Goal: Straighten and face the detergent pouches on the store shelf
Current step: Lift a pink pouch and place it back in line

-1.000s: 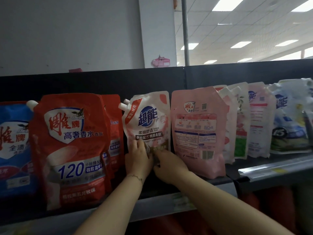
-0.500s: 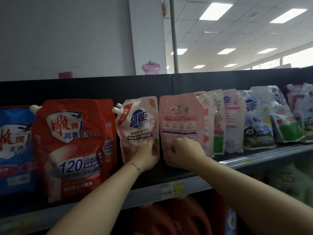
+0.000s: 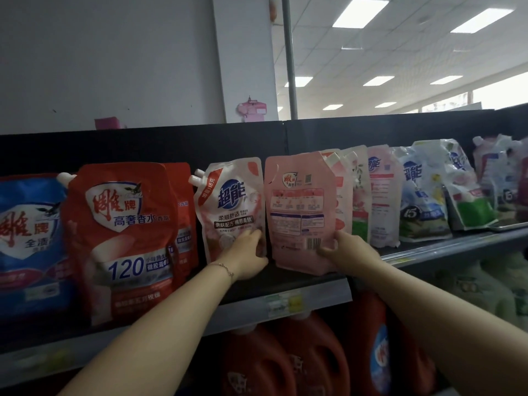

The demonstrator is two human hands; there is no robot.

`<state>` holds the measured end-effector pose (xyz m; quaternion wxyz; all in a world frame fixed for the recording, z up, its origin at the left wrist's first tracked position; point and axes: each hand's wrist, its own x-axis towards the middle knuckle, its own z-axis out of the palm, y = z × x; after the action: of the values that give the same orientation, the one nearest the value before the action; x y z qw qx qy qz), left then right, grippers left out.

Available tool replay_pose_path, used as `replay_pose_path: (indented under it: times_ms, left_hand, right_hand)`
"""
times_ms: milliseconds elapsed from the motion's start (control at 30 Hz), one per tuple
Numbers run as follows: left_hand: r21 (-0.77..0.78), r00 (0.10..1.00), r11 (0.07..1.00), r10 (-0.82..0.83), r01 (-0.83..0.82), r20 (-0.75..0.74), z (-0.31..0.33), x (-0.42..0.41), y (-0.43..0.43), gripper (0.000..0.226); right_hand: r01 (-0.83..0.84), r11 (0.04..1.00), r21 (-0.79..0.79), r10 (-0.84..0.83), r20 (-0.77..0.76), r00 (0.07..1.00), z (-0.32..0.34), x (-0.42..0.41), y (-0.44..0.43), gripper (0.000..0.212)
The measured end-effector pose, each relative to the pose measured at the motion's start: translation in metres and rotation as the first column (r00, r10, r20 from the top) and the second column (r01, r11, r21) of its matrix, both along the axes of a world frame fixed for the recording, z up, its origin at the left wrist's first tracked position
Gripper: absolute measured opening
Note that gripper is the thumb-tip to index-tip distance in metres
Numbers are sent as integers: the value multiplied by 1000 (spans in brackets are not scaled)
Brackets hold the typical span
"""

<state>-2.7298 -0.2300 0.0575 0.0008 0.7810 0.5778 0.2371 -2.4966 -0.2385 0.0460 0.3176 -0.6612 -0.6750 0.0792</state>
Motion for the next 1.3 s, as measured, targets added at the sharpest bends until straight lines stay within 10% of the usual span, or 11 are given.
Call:
replay_pose_path:
  times_ms: [133, 500, 700, 967, 1300]
  left_hand:
    - [-47, 999, 999, 24, -23, 24, -5, -9, -5, 59]
    - [-173, 927, 962, -143, 213, 345, -13, -24, -20, 115]
    - [-211, 941, 965, -78, 154, 330, -17, -34, -18, 75]
    - [-217, 941, 975, 25, 52, 337, -25, -44, -8, 113]
    - [-112, 753, 994, 71, 4, 655, -42, -17, -6, 40]
  right_hand:
    - [-32, 998, 54, 40, -148, 988, -8, -9, 10, 34]
    - [-255, 932, 257, 242, 82, 967, -11, -89, -19, 78]
    - [-372, 911, 181, 355, 119, 927, -17, -119, -25, 39]
    - [-522, 834, 179, 498, 164, 852, -31, -129, -15, 28]
    - [-332, 892, 307, 357, -27, 934, -30, -103, -6, 22]
